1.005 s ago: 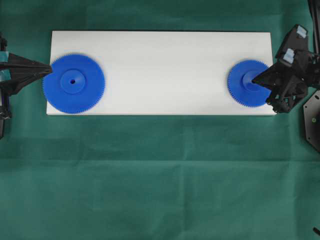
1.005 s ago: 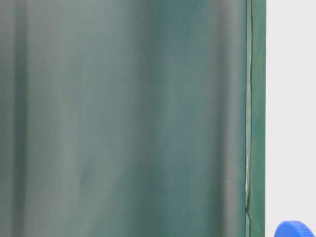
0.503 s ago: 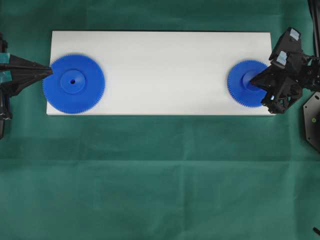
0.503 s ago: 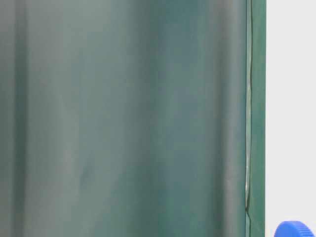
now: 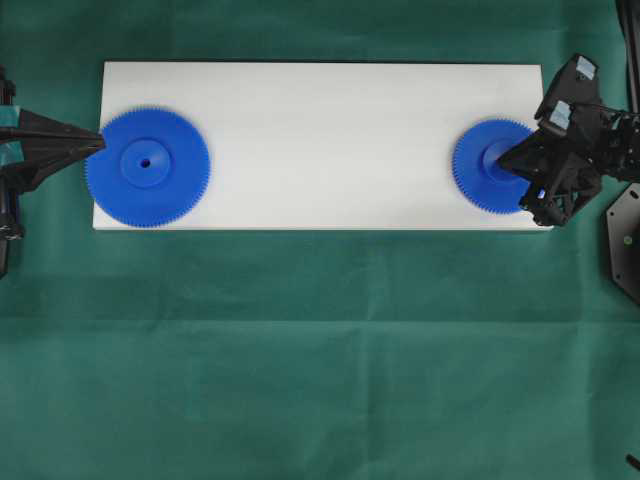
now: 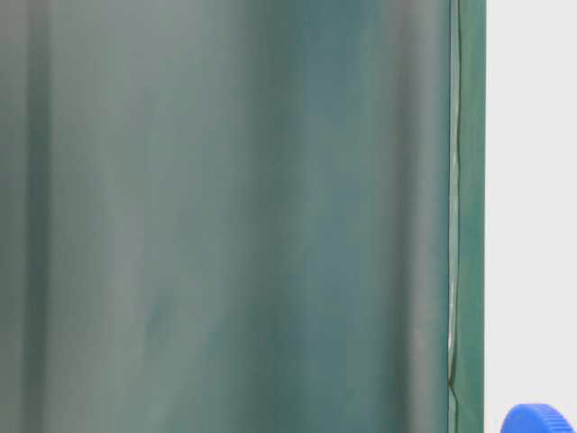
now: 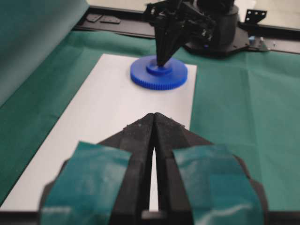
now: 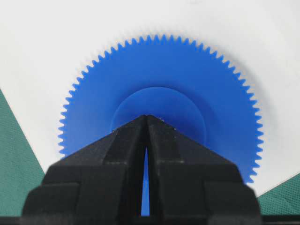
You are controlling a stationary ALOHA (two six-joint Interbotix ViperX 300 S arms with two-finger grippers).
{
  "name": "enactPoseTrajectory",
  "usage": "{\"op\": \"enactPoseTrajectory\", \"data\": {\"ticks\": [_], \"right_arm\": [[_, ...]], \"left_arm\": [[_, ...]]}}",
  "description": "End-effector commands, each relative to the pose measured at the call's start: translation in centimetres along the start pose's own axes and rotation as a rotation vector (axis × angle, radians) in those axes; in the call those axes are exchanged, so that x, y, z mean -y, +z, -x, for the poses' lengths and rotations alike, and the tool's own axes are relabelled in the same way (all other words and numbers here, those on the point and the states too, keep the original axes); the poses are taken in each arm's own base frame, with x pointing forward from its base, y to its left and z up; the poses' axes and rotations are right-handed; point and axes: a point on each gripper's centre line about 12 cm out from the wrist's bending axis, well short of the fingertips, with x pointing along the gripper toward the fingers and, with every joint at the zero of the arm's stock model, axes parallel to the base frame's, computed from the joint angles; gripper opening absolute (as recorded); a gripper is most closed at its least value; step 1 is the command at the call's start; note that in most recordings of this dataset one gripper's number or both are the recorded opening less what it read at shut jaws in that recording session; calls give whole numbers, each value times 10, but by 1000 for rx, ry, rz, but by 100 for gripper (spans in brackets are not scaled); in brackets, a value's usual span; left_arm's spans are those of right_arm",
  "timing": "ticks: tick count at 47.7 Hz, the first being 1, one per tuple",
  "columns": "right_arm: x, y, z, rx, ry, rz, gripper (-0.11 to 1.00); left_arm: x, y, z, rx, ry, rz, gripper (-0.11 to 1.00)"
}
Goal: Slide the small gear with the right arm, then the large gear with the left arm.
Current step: 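Lower the right gripper tip into the small blue gear's hub, then slide the small gear left with the right gripper to mesh with large gear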
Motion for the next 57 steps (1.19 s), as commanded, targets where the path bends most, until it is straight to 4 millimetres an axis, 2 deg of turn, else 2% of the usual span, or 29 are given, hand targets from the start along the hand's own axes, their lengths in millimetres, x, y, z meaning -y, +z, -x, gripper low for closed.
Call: {"op": "enactPoseTrajectory", "data": {"ticks": [1,17,29,34,48,57], "right_arm": [[0,1,-2,-15,-7,3,50],[-2,6,-10,-72,-27,5,50],[-18,30,-32,-60,-4,45,50],[-35,48,-49,-43,21,93,50],[-100,115,-125,0,86,205,50],[-140,150,-156,56,125,266,50]], "left_arm": [[0,5,-2,19,3,1,0],[0,5,-2,19,3,1,0],[0,7,-2,20,3,1,0],[0,6,-2,19,3,1,0],[0,4,-1,11,3,3,0],[1,1,-1,3,-3,3,0]]}}
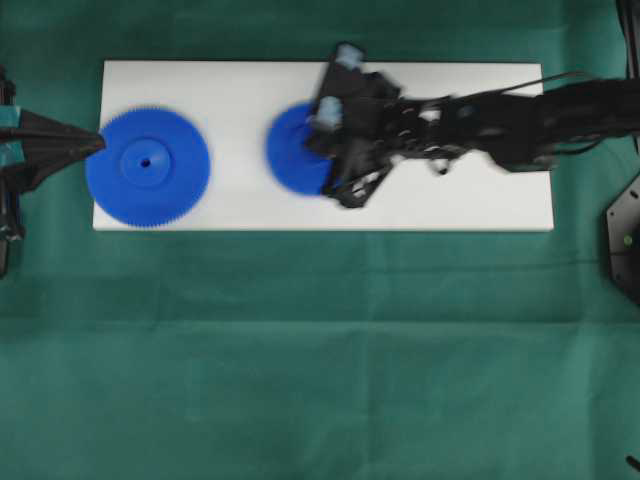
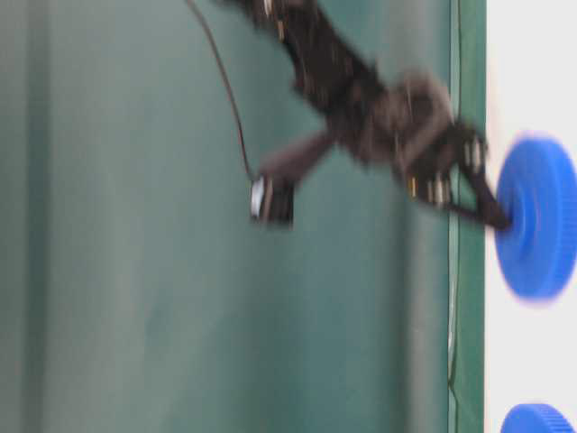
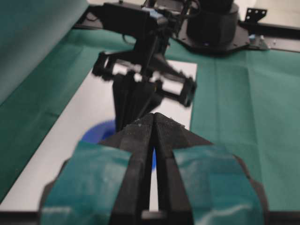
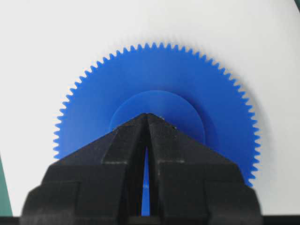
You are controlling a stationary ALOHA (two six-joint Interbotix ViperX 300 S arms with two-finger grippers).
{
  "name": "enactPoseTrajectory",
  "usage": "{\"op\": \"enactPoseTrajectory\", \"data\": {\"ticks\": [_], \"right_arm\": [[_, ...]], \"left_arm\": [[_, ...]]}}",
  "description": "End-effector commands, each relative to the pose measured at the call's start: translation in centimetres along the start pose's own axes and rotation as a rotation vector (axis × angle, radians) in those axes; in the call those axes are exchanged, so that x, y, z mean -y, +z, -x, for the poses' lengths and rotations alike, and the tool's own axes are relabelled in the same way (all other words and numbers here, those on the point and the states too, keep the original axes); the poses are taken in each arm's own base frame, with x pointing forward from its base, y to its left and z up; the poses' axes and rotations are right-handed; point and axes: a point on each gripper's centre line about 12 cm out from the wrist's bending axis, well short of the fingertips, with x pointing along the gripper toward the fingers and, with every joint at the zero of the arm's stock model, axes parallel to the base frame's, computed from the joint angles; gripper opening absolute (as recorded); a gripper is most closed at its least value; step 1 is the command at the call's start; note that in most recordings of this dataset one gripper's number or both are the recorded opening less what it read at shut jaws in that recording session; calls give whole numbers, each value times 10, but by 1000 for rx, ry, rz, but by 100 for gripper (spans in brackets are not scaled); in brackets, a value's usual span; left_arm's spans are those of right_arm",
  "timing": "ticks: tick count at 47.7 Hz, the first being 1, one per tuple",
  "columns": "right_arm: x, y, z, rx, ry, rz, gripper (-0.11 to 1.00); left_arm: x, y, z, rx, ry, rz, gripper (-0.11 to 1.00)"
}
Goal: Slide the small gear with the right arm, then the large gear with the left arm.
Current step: 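Slide the small gear left with the right gripper to mesh with large gear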
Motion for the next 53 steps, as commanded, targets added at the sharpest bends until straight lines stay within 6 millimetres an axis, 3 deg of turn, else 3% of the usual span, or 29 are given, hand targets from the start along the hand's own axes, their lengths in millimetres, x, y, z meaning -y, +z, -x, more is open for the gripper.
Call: {"op": "enactPoseTrajectory", "data": {"ticks": [1,15,53], "right_arm": [[-17,7,-20,-9,17,44,50],[-52,44,-40,76,60,143,50],[-50,38,-41,45,44,162,50]], "left_arm": [[1,2,-1,6,-4,2,0],[1,-1,1,0,-7,3,0],[1,-3,2,-4,-9,26,0]]}}
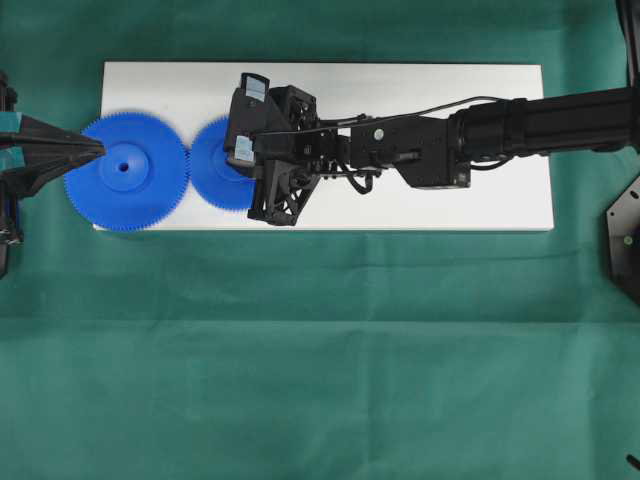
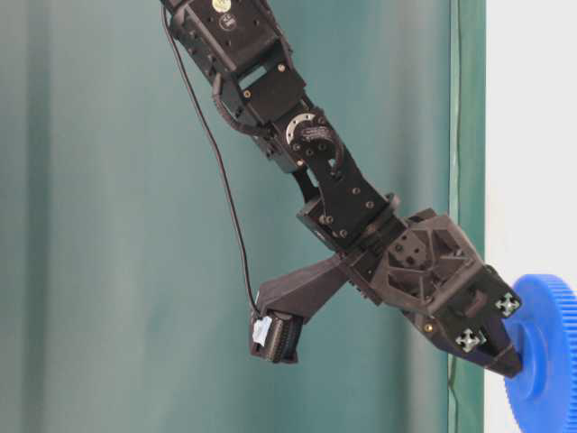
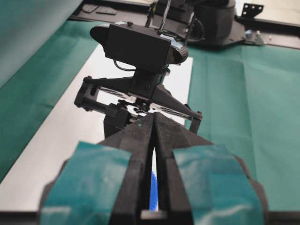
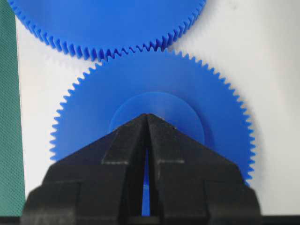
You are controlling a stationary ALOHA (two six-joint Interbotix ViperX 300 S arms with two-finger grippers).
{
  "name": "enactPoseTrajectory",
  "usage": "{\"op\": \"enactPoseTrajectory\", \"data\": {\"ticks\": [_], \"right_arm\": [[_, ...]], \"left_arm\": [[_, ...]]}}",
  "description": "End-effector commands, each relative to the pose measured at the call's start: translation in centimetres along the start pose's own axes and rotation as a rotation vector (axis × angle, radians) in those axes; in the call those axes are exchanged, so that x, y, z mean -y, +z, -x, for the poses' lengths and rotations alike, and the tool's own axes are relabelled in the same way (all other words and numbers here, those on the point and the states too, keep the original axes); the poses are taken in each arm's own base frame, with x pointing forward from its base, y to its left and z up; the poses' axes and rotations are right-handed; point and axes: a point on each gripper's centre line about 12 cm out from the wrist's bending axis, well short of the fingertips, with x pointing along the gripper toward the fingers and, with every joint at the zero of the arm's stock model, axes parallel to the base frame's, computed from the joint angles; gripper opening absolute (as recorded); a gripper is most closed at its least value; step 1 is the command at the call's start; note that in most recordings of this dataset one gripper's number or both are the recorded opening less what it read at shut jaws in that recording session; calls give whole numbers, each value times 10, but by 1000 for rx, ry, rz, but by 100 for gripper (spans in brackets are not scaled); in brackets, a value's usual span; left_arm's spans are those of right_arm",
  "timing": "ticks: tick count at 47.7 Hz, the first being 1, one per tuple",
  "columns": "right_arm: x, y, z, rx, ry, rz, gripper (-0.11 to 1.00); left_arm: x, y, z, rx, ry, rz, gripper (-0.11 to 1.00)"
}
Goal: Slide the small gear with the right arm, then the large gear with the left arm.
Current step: 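Slide the small gear left with the right gripper to mesh with large gear, then slide the small gear back right to its starting spot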
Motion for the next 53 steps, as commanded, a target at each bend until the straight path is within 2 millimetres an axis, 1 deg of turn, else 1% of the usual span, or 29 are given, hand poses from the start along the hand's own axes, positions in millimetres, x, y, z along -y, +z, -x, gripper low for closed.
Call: {"op": "enactPoseTrajectory", "data": {"ticks": [1,16,20,25,27,37,48,51,53], "right_arm": [[-8,-4,2,-17,6,12,50],[-7,-2,6,-22,2,13,50],[-5,-2,11,-35,-6,11,50],[1,-8,18,-65,-21,9,50],[5,-12,25,-79,-31,3,50],[28,-42,49,-129,-64,-31,50],[60,-92,88,-201,-116,-112,50],[66,-108,100,-219,-131,-151,50],[70,-122,111,-233,-143,-183,50]], "left_arm": [[0,4,-1,11,-2,3,0],[3,2,-1,5,-17,2,0],[4,1,-1,3,-20,3,0],[4,1,-1,2,-21,3,0],[4,1,-1,2,-21,3,0],[5,-1,0,-2,-27,3,0],[8,1,3,14,-46,4,0],[9,2,5,25,-52,5,0],[9,2,6,27,-56,5,0]]}}
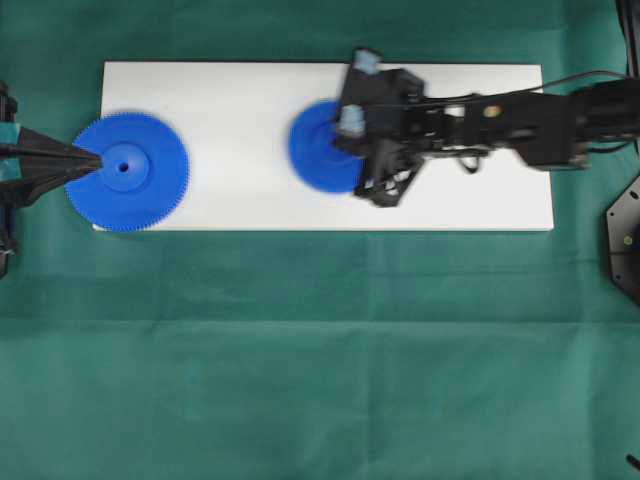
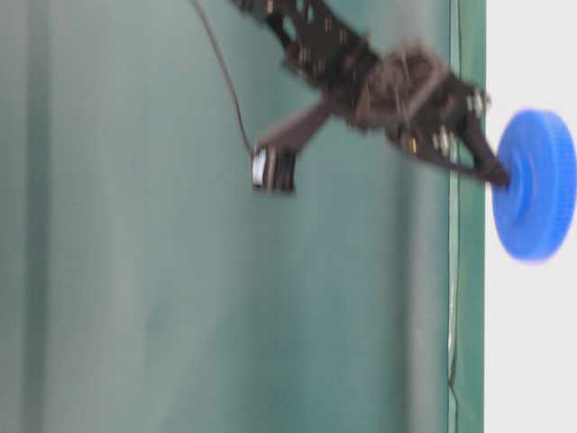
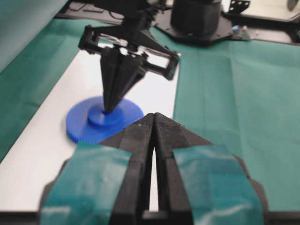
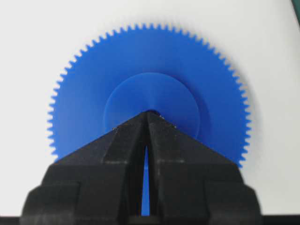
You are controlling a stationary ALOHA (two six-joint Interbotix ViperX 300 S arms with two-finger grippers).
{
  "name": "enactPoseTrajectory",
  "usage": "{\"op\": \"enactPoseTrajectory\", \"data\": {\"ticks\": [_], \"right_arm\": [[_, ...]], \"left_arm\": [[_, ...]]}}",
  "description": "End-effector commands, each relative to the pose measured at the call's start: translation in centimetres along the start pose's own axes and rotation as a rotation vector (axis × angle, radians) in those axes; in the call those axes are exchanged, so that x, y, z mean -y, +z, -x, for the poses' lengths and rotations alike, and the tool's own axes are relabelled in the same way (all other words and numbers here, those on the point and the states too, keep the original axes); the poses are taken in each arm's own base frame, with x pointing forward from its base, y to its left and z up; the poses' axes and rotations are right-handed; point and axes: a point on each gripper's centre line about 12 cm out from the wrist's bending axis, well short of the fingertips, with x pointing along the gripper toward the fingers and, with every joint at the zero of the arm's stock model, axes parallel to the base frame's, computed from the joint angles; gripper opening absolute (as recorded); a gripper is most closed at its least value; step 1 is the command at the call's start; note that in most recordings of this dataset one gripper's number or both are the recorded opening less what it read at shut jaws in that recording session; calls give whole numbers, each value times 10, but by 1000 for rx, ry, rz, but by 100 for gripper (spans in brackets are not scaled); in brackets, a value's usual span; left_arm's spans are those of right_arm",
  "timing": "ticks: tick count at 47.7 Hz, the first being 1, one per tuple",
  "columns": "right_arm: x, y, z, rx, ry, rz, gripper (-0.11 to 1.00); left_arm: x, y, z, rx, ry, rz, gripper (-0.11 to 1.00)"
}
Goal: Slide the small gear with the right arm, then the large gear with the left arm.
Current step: 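Slide the small gear back right to its starting spot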
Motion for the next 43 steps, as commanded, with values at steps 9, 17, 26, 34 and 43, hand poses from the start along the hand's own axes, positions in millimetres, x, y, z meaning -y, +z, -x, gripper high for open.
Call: {"op": "enactPoseTrajectory", "data": {"ticks": [9,17,26,34,43], "right_arm": [[32,-87,41,-94,-48,-130,50],[40,-115,69,-57,-49,-186,50],[52,-130,93,12,-66,-233,50],[58,-138,106,66,-76,-253,50],[58,-137,108,86,-72,-252,50]], "left_arm": [[2,2,3,18,-13,2,0],[2,-1,2,8,-12,2,0],[2,1,2,15,-13,0,0],[2,0,0,7,-11,0,0],[2,-4,-5,-18,-10,0,0]]}}
